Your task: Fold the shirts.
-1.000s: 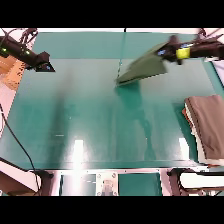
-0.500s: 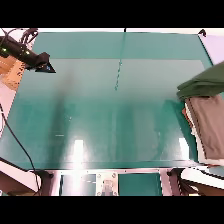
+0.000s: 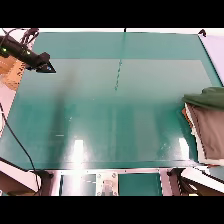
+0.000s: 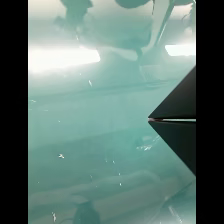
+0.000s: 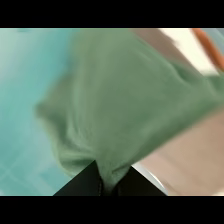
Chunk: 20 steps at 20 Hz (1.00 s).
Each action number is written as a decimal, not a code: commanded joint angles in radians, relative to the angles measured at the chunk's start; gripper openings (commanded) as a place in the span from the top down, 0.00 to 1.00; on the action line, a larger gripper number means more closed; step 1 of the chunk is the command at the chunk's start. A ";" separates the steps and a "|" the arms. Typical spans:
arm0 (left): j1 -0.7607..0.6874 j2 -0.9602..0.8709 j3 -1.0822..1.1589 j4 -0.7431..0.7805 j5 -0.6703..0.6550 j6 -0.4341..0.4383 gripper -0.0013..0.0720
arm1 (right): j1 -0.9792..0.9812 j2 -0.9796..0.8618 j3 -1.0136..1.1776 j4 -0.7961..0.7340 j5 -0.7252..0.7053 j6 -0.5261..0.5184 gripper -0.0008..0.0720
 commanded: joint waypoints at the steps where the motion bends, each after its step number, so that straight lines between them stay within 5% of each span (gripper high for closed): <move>1: 0.000 0.000 0.000 -0.024 -0.017 0.000 0.95 | -0.007 0.084 -0.183 -0.251 0.039 0.089 0.97; 6: 0.000 0.000 0.000 -0.040 -0.021 0.000 0.95 | -0.007 0.136 -0.558 -0.433 0.039 0.167 0.96; 7: 0.000 0.000 0.000 -0.040 -0.022 0.000 0.95 | -0.007 0.135 -0.608 -0.454 0.039 0.167 0.81; 8: 0.000 0.000 0.000 -0.040 -0.026 0.000 0.95 | -0.007 0.130 -0.639 -0.465 0.039 0.167 0.31; 9: 0.000 0.000 0.000 -0.044 -0.027 0.000 0.95 | -0.007 0.121 -0.642 -0.465 0.039 0.166 0.10; 10: 0.000 0.000 0.000 -0.051 -0.027 0.000 0.95 | -0.007 0.116 -0.626 -0.464 0.039 0.167 0.10; 13: 0.000 0.011 0.002 -0.103 -0.018 0.000 0.95 | 0.011 0.084 -0.488 -0.376 0.034 0.193 0.12; 14: 0.000 0.023 0.004 -0.117 -0.005 0.000 0.95 | 0.030 0.074 -0.442 -0.328 0.023 0.193 0.19; 16: 0.000 0.058 0.005 -0.124 0.000 0.000 0.95 | 0.096 0.072 -0.380 -0.221 -0.040 0.187 0.96; 20: 0.000 0.158 -0.058 -0.121 0.001 -0.005 0.95 | 0.343 0.093 -0.404 -0.108 -0.164 0.184 0.97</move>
